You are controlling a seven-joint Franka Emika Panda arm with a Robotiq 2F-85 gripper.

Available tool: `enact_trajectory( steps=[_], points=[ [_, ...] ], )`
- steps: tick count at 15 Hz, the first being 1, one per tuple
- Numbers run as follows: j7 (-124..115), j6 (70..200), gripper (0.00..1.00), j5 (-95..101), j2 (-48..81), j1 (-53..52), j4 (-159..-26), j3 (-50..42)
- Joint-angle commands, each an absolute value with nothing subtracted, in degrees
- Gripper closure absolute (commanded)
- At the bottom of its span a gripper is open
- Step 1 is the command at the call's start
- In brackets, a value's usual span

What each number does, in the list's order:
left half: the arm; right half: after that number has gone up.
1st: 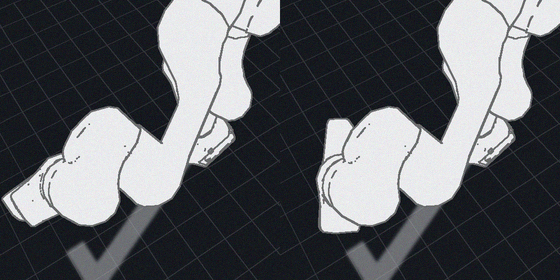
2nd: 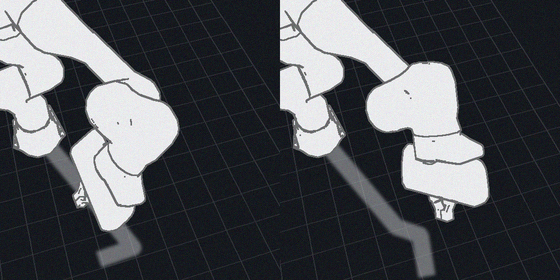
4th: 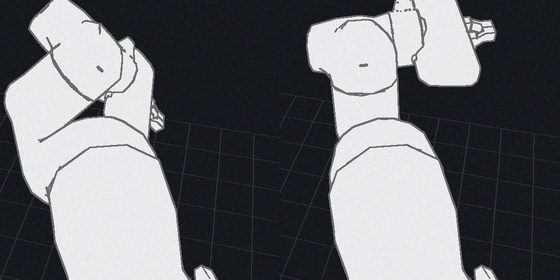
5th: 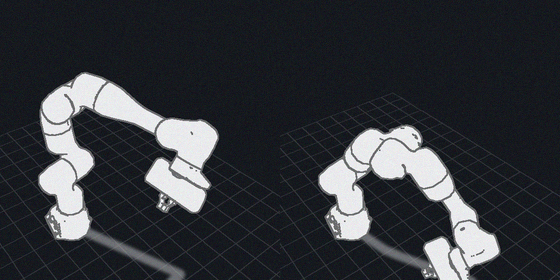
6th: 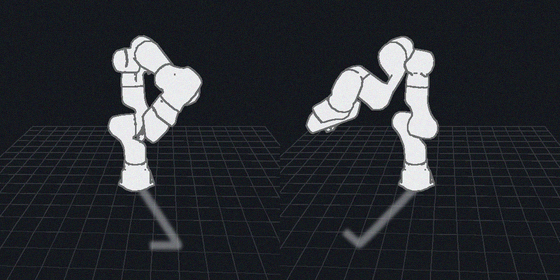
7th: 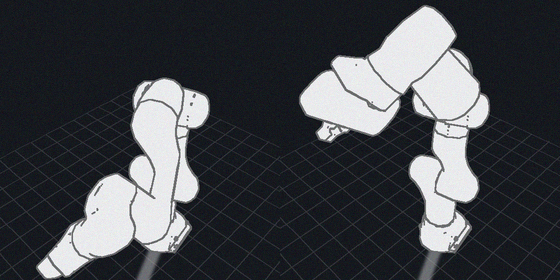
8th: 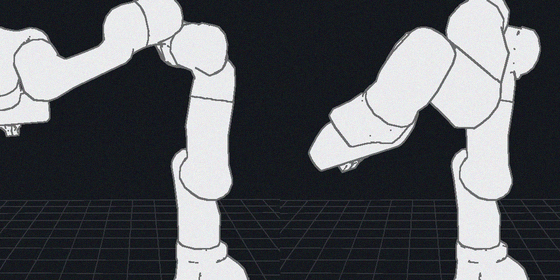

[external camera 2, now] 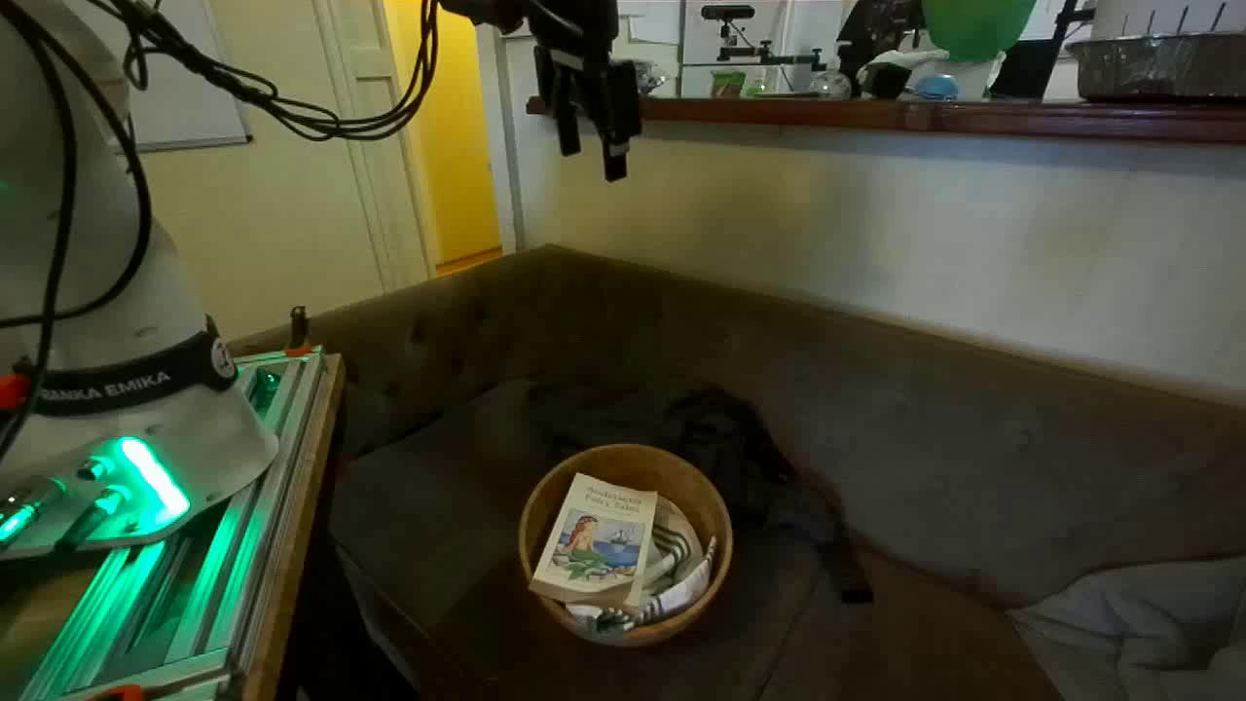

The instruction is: Unfold the blanket

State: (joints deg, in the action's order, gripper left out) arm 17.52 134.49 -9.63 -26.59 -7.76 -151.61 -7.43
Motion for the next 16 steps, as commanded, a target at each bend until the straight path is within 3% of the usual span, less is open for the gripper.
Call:
enact_trajectory(
  steps=[1, 9, 16],
  points=[
    [17.8, 134.26, 0.0, -10.06, -26.58, -7.01, -151.5, -6.67],
    [17.8, 134.26, 0.0, -10.06, -26.58, -7.01, -151.5, -6.67],
    [21.42, 134.12, 0.0, -20.27, -7.42, -8.1, -134.74, -9.11]
  ],
)
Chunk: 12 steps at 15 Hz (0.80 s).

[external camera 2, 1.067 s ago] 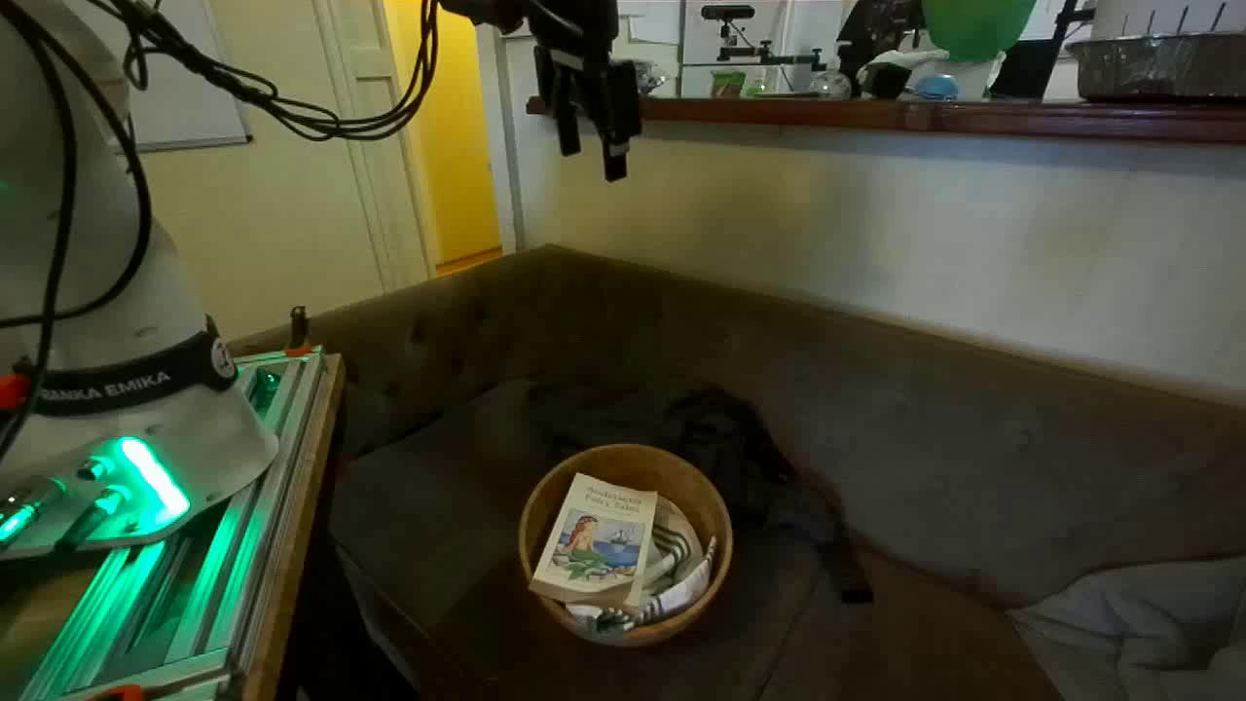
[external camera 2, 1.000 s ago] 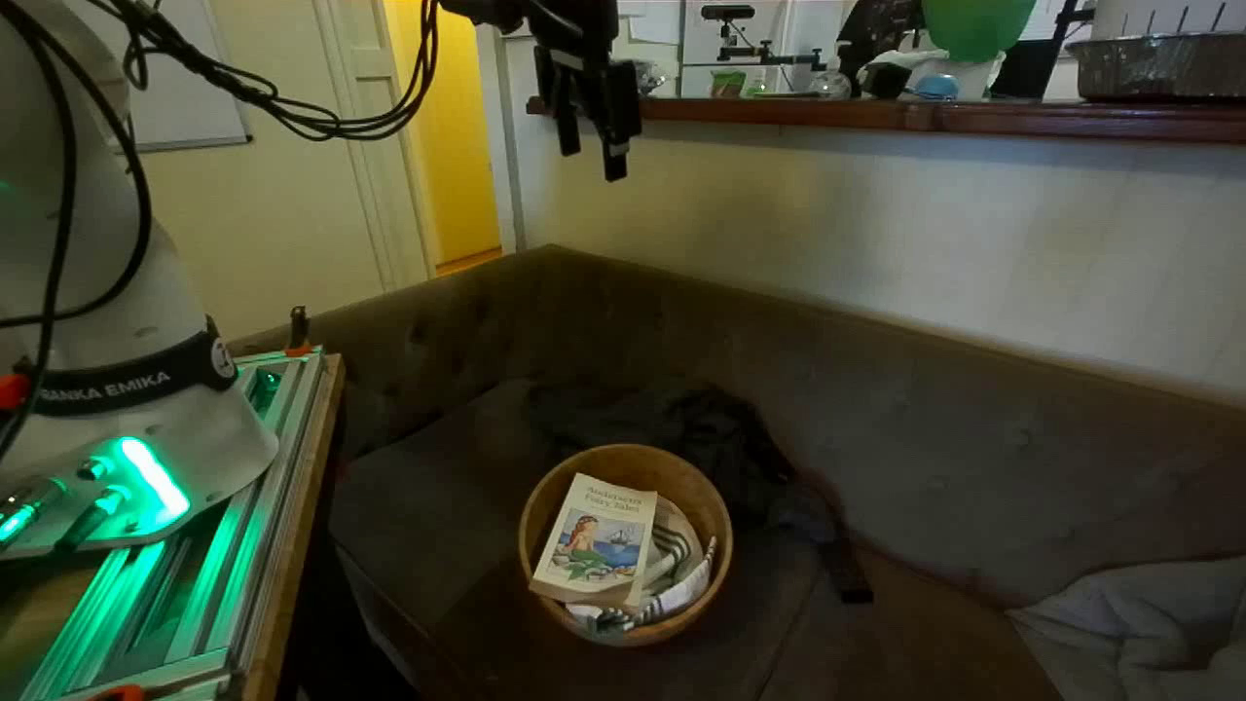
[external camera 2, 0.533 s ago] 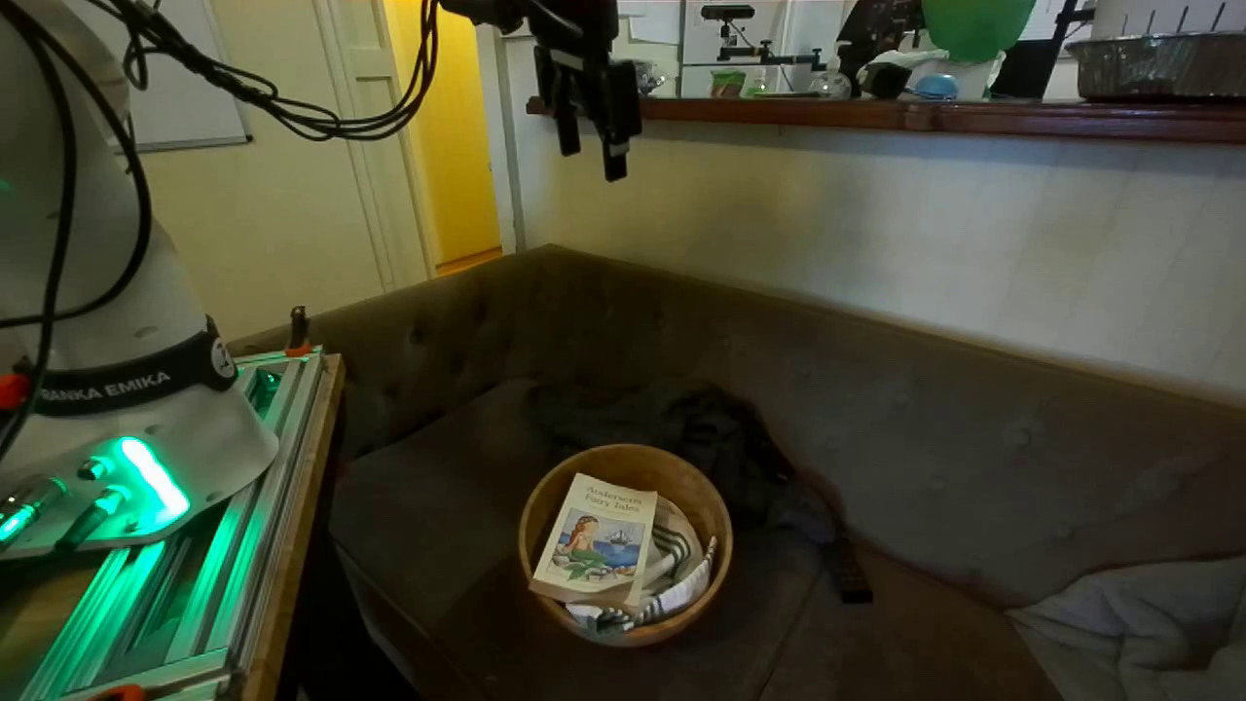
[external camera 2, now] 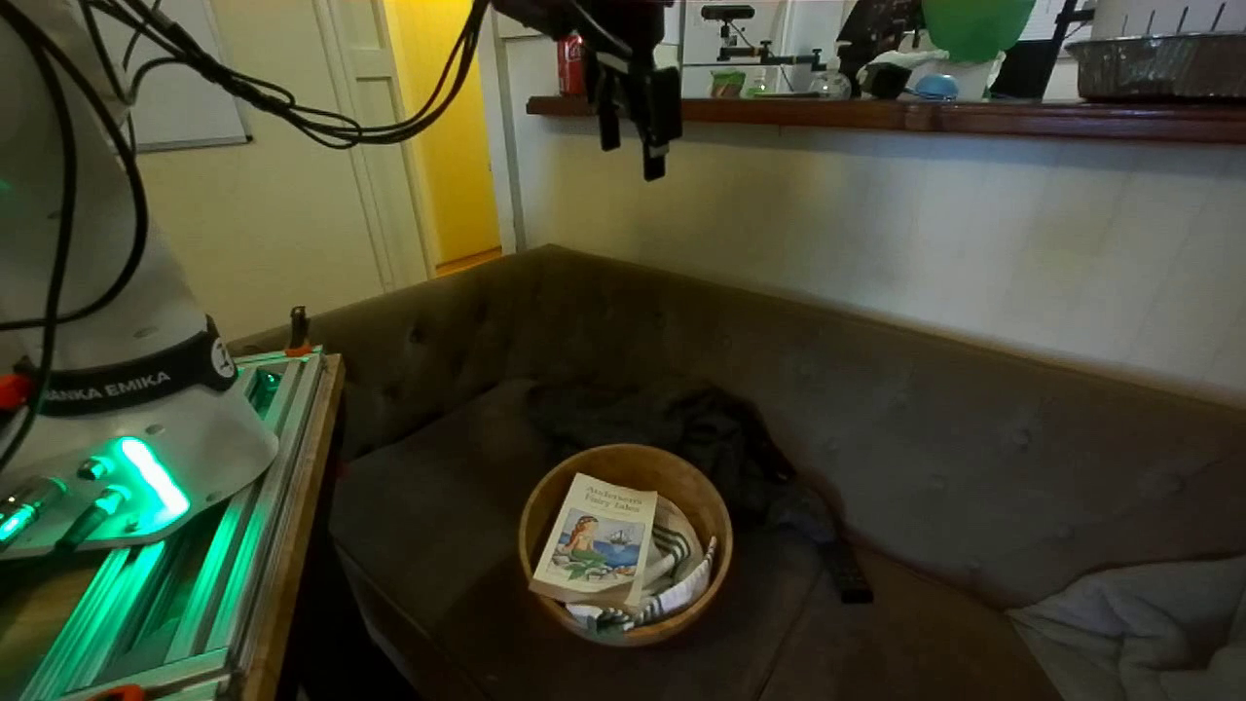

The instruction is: Unfold the blanket

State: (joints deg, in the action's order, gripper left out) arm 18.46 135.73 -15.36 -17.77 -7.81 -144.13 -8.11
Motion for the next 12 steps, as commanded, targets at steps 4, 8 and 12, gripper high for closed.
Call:
enact_trajectory(
  steps=[4, 8, 12],
  points=[
    [20.41, 133.29, 0.0, -29.31, 5.65, -5.39, -122.32, -7.13],
    [10.58, 134.06, 0.0, -33.74, 17.9, -1.39, -111.26, -3.23],
    [-0.39, 132.73, 0.0, -32.34, 25.81, 1.99, -104.05, -1.59]
  ],
)
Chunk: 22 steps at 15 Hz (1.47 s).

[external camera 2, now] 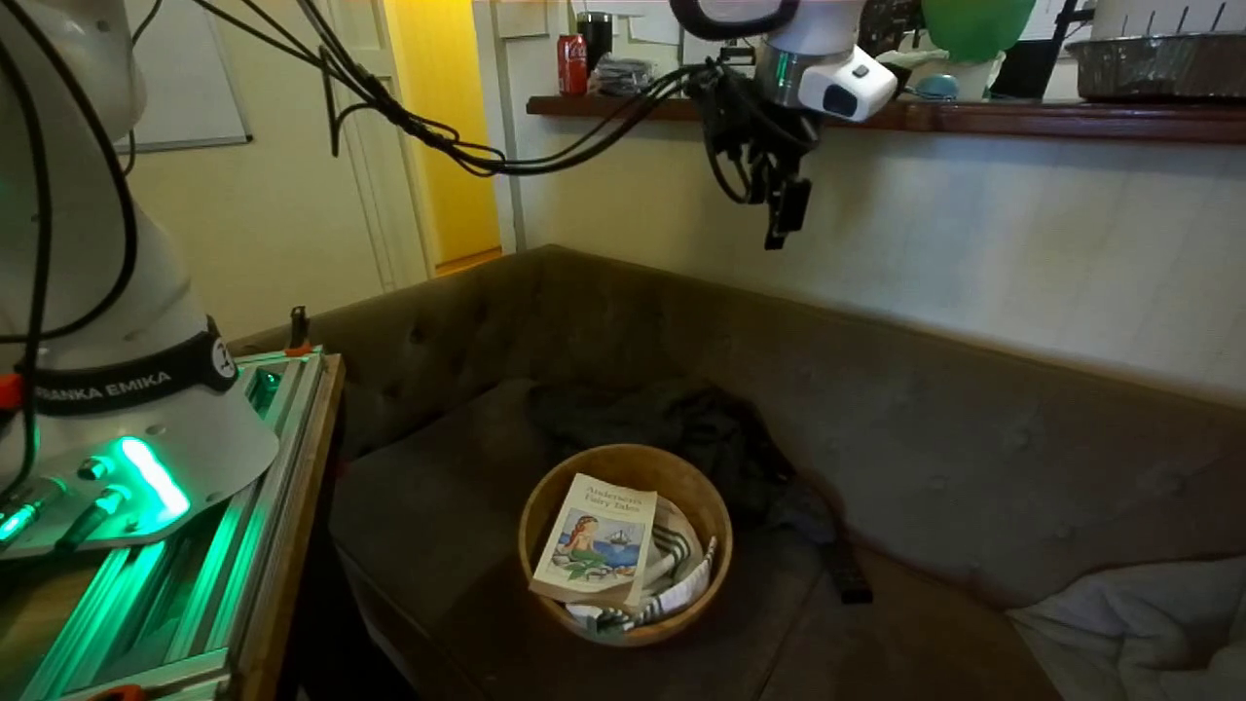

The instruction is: Unfold the blanket

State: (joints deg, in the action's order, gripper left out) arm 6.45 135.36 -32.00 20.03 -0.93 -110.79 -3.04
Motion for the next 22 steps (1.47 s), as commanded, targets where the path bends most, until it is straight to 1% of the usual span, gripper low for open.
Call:
enact_trajectory(
  steps=[1, 5, 6, 11, 12, 14, 17, 22],
  points=[
    [-2.52, 133.25, 0.0, -32.49, 27.28, 2.56, -103.15, -1.34],
    [-6.24, 133.65, 0.0, -33.34, 31.83, 5.07, -100.67, -0.05],
    [-4.76, 135.07, 0.0, -31.04, 29.37, 4.72, -103.39, -0.25],
    [-4.79, 135.15, 0.0, -30.9, 30.1, 5.14, -103.16, 0.13],
    [-6.46, 133.45, 0.0, -30.5, 31.14, 4.91, -101.91, -0.02],
    [-6.44, 129.48, 0.0, -32.21, 36.59, 5.88, -95.62, 1.6],
    [-7.28, 127.29, 0.0, -33.73, 43.59, 6.34, -88.06, 3.53],
    [-15.42, 123.2, 0.0, -34.32, 56.8, 6.33, -73.59, 5.36]
  ],
)
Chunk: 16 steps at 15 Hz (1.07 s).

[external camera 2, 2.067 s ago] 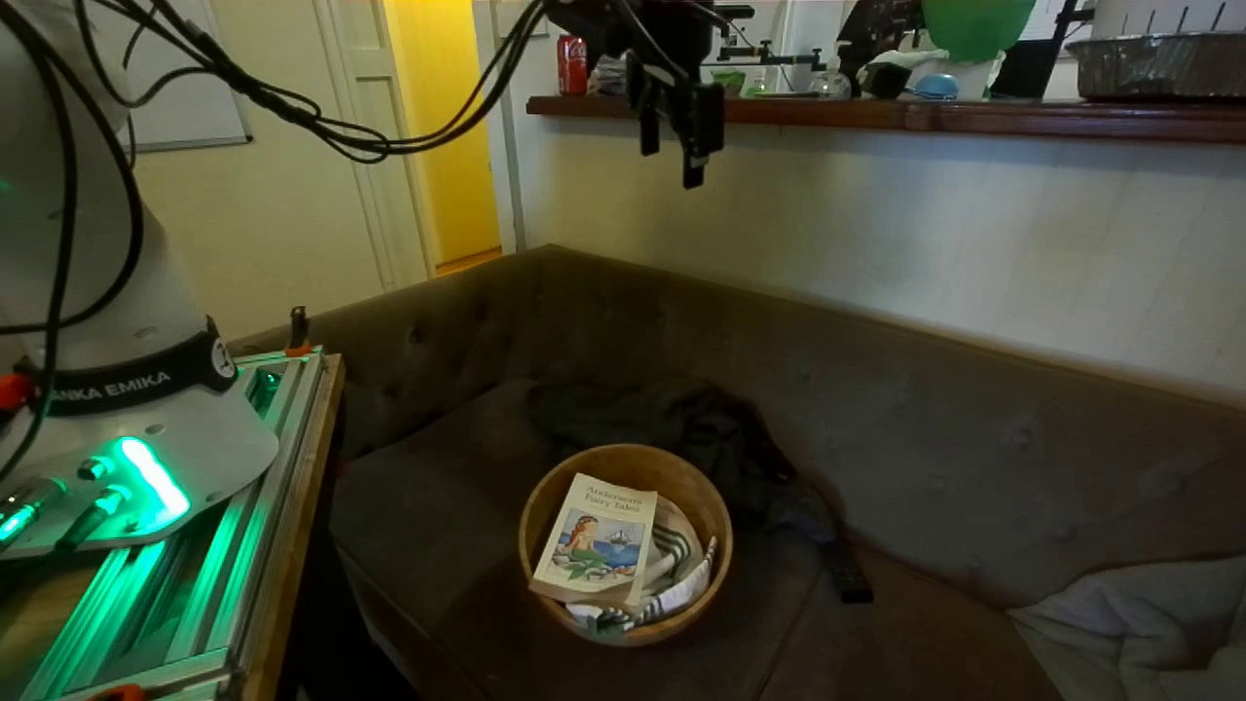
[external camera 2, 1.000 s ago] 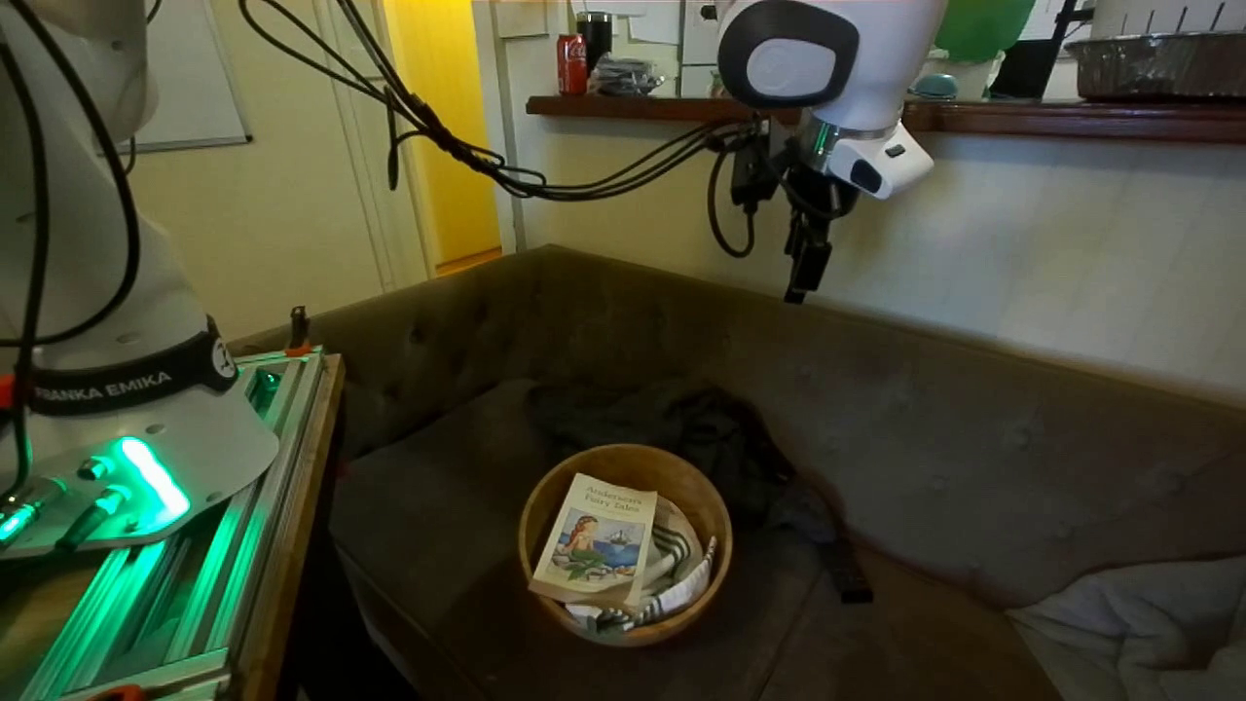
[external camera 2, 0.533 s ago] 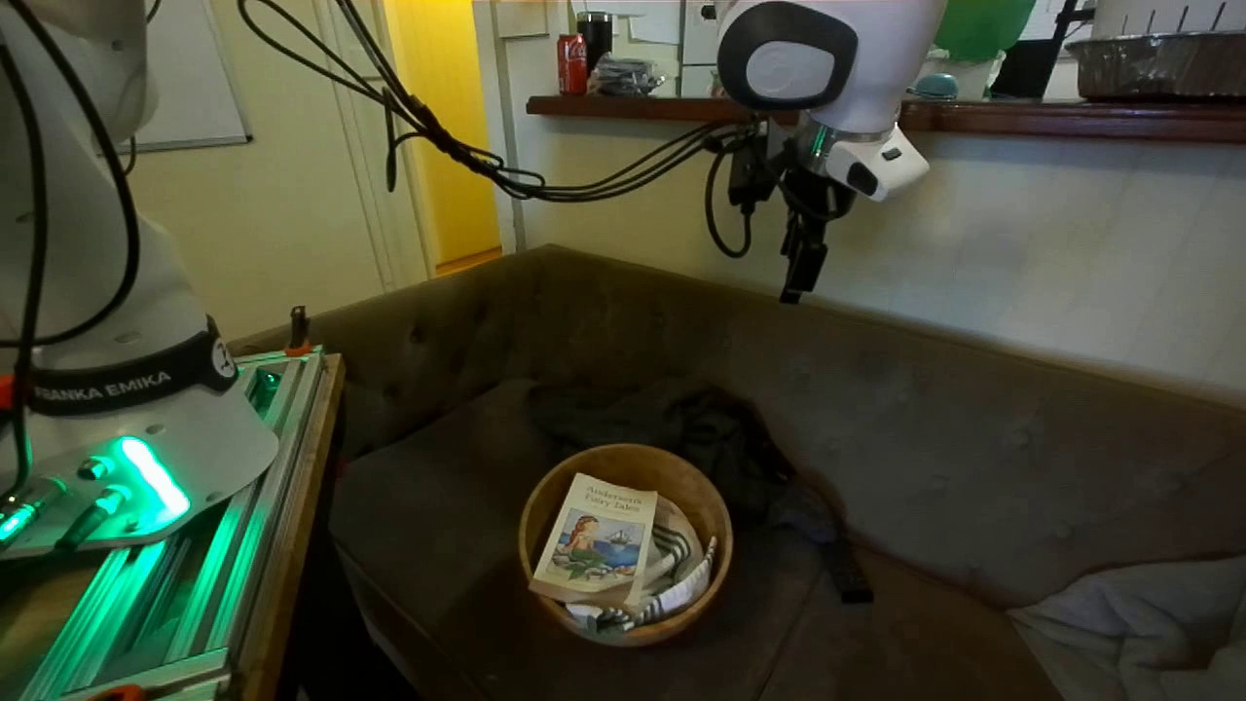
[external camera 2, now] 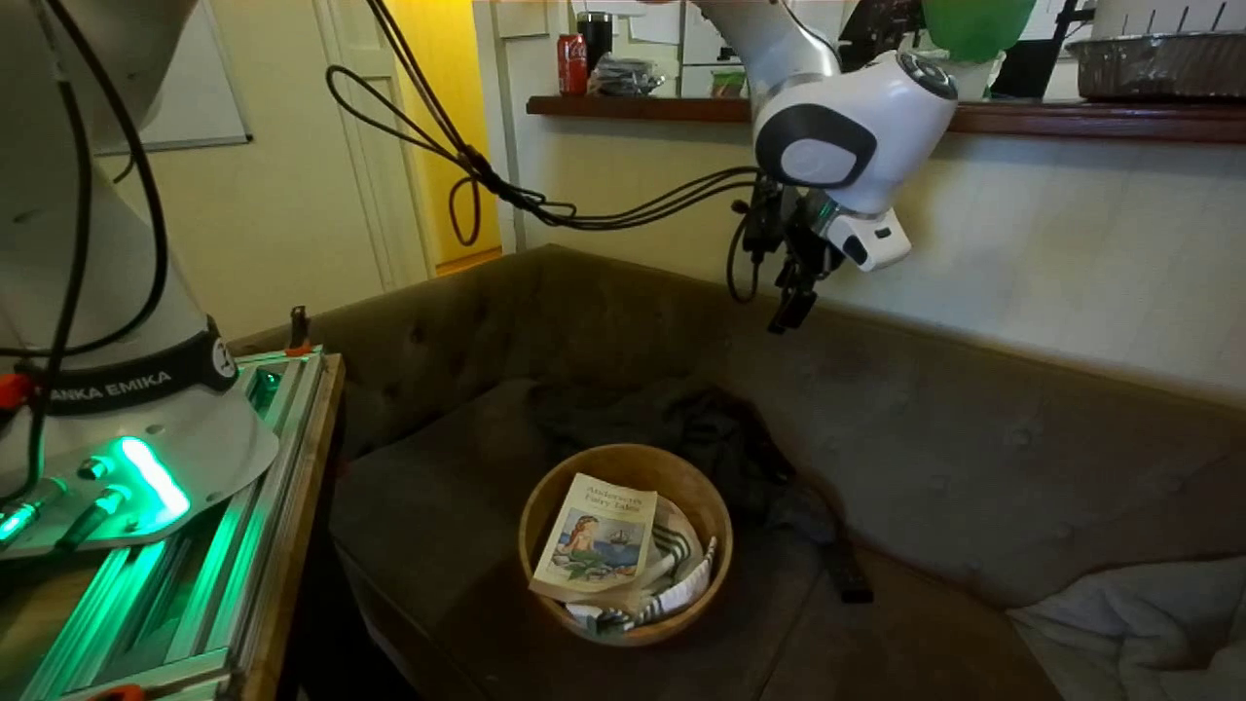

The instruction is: Unfold the blanket

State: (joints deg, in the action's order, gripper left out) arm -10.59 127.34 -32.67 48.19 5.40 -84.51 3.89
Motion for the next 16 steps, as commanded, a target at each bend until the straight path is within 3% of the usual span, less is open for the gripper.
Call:
enact_trajectory(
  steps=[1, 11, 12, 16],
  points=[
    [-17.76, 122.14, 0.0, -34.33, 59.07, 6.17, -71.23, 5.47],
    [-27.76, 116.07, 0.0, -36.22, 76.28, 9.01, -54.39, 6.98],
    [-26.62, 120.43, 0.0, -35.54, 72.43, 7.75, -61.28, 5.67],
    [-29.12, 121.44, 0.0, -36.69, 74.29, 7.81, -58.25, 5.73]
  ],
)
